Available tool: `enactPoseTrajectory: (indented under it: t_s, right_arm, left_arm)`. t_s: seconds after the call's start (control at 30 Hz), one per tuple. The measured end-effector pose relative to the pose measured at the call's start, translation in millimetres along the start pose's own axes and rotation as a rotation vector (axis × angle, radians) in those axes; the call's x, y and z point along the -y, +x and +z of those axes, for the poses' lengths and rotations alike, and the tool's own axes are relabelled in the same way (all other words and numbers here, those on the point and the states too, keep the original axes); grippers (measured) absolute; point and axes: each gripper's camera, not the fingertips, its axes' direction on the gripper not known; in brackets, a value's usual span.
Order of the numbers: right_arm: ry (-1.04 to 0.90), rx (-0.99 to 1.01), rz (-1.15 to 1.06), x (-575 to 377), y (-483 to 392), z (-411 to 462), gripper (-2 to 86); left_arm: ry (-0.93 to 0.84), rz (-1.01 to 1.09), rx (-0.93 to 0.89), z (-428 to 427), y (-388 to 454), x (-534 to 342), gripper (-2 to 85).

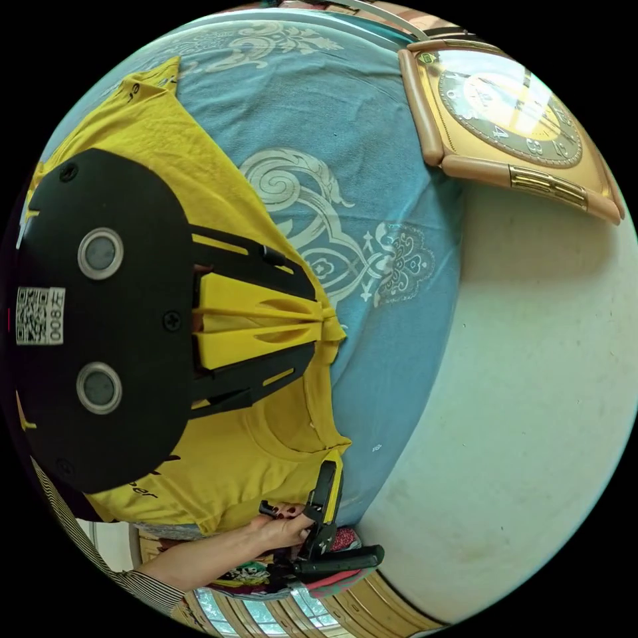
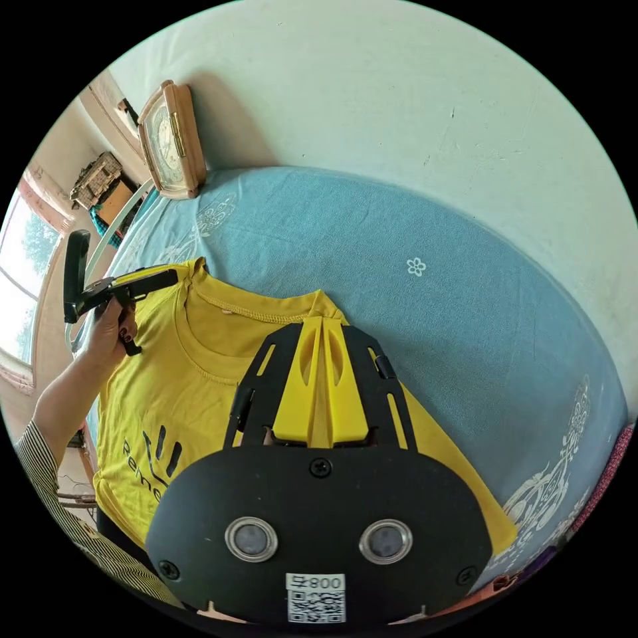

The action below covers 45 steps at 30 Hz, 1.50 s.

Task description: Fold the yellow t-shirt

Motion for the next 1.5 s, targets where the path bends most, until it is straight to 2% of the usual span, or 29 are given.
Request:
enactPoseTrajectory:
  t_s: [0.13, 0.3, 0.43, 0.47, 0.5, 0.57, 0.7, 0.83, 0.87, 0.93, 1.07, 1.23, 1.37, 1.5]
  right_arm:
    - [0.039, -0.003, 0.010, -16.7, 0.1, -16.7, 0.1]
    - [0.096, -0.013, -0.015, -96.5, -10.2, -67.9, 0.1]
    - [0.014, -0.075, 0.021, -139.9, -3.5, -57.2, 0.1]
    - [-0.009, -0.081, 0.041, -144.3, 3.6, -48.1, 0.1]
    - [0.001, -0.001, 0.100, -146.0, 14.0, -54.0, 0.1]
    - [0.035, 0.012, 0.132, -150.7, 16.6, -72.0, 0.1]
    - [0.105, 0.038, 0.072, -206.3, -15.0, -115.5, 0.1]
    - [-0.056, 0.005, 0.076, -258.7, -29.9, -84.2, 0.2]
    - [-0.047, 0.004, 0.087, -270.5, -26.8, -77.7, 0.2]
    - [-0.037, 0.074, 0.151, -279.9, -16.2, -90.5, 0.2]
    - [0.091, 0.023, 0.225, -330.7, -7.6, -144.3, 0.6]
    - [0.137, -0.055, 0.399, -424.1, 21.5, -174.2, 3.2]
    - [0.191, -0.086, 0.523, -482.0, 46.9, -191.6, 7.0]
    - [0.241, -0.120, 0.538, -512.9, 58.6, -200.0, 7.9]
  left_arm:
    - [0.011, 0.016, 0.024, -17.7, 21.3, 9.3, 0.3]
    - [0.057, 0.010, -0.034, -82.7, 36.1, -26.1, 0.3]
    - [0.014, -0.031, 0.131, -104.7, 39.6, -54.0, 0.3]
    - [-0.065, -0.033, 0.172, -98.8, 38.4, -53.8, 0.3]
    - [-0.015, -0.042, 0.152, -107.3, 39.7, -52.8, 0.3]
    - [-0.012, -0.124, 0.149, -124.2, 43.9, -46.9, 0.3]
    - [0.084, -0.104, 0.135, -172.1, 86.8, -59.9, 0.3]
    - [-0.055, -0.147, 0.168, -157.1, 106.5, -71.5, 0.4]
    - [-0.092, -0.148, 0.151, -149.8, 109.8, -69.1, 0.5]
    - [-0.049, -0.236, 0.136, -163.1, 117.2, -60.3, 0.5]
    - [0.048, -0.149, 0.056, -198.1, 181.4, -30.8, 0.9]
    - [-0.029, -0.005, -0.119, -177.1, 283.2, 5.3, 2.2]
    - [-0.113, 0.155, -0.300, -131.0, 411.0, 58.0, 3.7]
    - [-0.201, 0.375, -0.413, -84.8, 566.3, 126.1, 5.2]
